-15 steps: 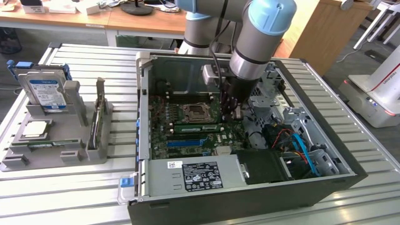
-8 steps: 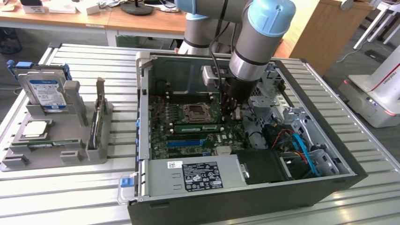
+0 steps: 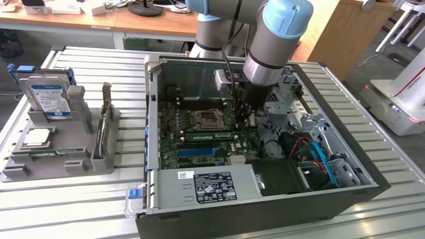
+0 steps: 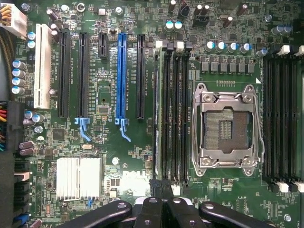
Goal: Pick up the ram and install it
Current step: 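Press down the ram until it locks into place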
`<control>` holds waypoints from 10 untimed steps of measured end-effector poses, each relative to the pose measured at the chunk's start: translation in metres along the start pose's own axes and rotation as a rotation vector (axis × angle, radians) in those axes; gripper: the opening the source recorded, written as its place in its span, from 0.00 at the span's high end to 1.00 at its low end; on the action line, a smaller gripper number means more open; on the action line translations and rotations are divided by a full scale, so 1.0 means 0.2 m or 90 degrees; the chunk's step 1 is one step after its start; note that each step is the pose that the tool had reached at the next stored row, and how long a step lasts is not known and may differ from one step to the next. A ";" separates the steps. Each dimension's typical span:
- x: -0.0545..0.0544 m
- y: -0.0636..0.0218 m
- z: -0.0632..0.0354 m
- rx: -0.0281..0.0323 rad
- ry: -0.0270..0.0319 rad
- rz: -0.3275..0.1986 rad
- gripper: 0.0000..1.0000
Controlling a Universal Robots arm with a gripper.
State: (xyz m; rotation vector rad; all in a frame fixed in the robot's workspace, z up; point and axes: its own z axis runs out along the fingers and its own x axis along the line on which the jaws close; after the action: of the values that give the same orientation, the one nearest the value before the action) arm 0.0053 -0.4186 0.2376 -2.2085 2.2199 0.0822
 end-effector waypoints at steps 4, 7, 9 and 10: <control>0.00 0.000 0.001 -0.0001 0.0001 0.000 0.89; 0.00 0.000 0.009 -0.0001 0.0001 0.000 0.89; 0.00 0.000 0.015 0.0000 0.0001 0.000 0.89; 0.00 0.000 0.019 0.0000 0.0000 0.000 0.89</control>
State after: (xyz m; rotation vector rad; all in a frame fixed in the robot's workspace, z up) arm 0.0053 -0.4186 0.2338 -2.2085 2.2200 0.0822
